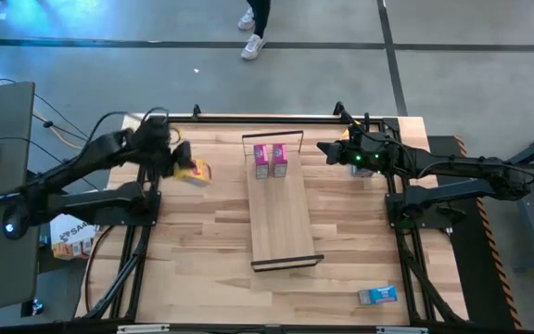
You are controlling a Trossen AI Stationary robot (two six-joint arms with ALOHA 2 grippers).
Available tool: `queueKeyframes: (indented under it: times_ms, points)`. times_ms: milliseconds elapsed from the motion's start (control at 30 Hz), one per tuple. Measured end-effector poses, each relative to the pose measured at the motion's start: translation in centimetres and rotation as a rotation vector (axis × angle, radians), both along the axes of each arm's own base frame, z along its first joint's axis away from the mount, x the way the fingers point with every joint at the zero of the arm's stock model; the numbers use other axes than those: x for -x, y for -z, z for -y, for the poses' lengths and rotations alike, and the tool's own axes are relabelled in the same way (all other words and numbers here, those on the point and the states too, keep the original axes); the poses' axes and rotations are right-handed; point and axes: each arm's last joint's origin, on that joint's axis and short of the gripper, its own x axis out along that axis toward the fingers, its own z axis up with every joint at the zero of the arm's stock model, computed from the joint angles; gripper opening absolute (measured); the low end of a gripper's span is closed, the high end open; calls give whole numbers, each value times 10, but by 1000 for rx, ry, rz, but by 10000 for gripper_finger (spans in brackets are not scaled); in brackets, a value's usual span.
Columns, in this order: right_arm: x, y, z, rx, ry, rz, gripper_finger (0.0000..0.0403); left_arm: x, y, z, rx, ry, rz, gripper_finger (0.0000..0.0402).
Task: Stack cereal on shelf
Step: Put the left yellow cereal box on the shelf
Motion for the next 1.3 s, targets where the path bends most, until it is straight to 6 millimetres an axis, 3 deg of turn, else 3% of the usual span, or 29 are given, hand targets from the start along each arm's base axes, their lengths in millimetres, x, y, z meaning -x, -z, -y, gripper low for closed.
queueKeyframes:
  times_ms: [167, 400, 733, 1033, 1300]
  points:
    - [0, 0, 0, -19, 17, 13, 1, -17, -15, 26, 2, 37, 188, 170]
    - [0, 0, 1, -37, 39, 25, 1, -81, -11, 60, 64, 235, 292, 170]
    - [1, 0, 1, -53, 63, 37, 1, -153, -13, 65, -269, 402, 59, 170]
    - [1, 0, 1, -65, 75, 45, 1, -179, 8, 73, -351, 427, -216, 170]
    - [1, 0, 1, -63, 74, 41, 1, -194, 20, 77, -223, 395, -168, 170]
